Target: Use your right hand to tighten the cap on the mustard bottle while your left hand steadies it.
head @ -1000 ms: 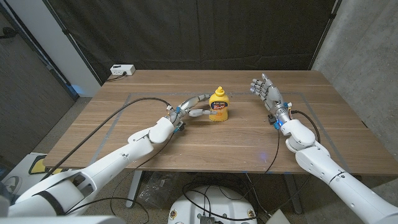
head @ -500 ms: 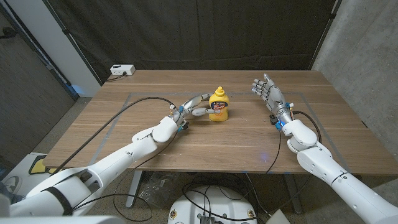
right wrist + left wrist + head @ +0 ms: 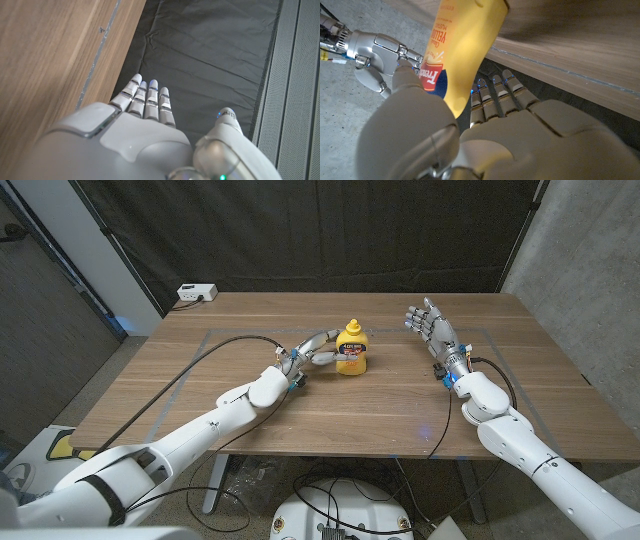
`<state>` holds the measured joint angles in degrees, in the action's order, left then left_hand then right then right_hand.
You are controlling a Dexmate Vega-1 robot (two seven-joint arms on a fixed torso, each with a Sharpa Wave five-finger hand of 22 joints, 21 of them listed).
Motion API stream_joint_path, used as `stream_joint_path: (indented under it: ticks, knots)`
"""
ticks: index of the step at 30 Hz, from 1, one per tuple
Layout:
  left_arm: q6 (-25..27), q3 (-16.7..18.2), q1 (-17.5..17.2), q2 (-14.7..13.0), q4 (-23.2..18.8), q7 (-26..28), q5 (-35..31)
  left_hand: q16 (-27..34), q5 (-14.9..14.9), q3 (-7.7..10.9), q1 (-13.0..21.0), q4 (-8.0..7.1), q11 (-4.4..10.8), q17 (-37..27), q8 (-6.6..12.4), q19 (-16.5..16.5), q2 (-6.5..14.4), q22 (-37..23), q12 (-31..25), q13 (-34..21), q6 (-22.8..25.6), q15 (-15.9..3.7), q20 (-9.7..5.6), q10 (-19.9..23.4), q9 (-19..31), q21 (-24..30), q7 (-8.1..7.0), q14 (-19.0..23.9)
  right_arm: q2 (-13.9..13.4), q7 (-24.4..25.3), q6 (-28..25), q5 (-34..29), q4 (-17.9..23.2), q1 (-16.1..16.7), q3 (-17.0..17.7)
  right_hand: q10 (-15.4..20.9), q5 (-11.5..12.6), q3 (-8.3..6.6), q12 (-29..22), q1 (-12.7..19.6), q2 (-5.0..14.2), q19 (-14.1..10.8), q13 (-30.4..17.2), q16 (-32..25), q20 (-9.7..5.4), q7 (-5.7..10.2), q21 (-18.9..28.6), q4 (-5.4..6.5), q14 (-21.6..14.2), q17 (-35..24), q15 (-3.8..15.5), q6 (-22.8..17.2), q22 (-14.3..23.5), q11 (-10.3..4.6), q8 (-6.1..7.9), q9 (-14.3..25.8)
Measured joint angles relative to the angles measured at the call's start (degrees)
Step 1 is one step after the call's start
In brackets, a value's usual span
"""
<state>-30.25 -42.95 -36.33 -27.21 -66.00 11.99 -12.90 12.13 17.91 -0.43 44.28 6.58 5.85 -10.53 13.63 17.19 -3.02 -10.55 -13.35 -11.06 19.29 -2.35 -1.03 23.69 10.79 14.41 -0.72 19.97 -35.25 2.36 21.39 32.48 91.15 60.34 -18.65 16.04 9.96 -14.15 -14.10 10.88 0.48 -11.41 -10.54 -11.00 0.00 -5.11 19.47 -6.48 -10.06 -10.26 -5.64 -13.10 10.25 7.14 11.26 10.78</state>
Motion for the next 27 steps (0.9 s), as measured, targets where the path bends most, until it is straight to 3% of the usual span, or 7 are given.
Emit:
stream_joint_path:
  ticks: [19, 27]
  knots:
    - [0.2, -1.2, 2.0, 1.3, 1.9, -3.9, 1.8, 0.0, -0.4, 0.97, 2.0, 0.46, 0.65, 0.0, 0.00, 1.4, 2.0, 0.0, 0.0, 0.0, 2.2, -0.08, 0.82, 1.6, 0.0, 0.2, -0.19, 1.1, 0.5, 0.3, 0.4, -0.1, -0.7, -0.2, 0.0, 0.0, 0.0, 0.00, 0.0, 0.0, 0.00, 0.0, 0.0, 0.0, 0.00, 0.00, -0.4, 0.00, -0.2, 0.0, -0.19, 0.0, 0.0, 0.00, 0.00, 0.0]
    - [0.5, -1.6, 2.3, 1.5, 1.9, -5.7, 2.8, 0.4, -1.6, 2.18, 4.6, 0.74, 1.66, 0.1, 0.79, 4.7, 3.5, 0.2, -0.5, 0.0, 6.1, -0.20, 0.06, 5.4, 0.0, 0.7, -0.20, 5.3, 0.8, 0.3, 0.5, -0.1, -1.2, -0.4, -0.1, 0.3, 0.0, 0.00, 0.0, 0.0, 0.00, 0.0, 0.0, 0.0, 0.00, 0.00, -0.4, 0.00, -0.2, -0.3, -0.19, 0.0, 0.0, 0.28, 0.00, 0.0]
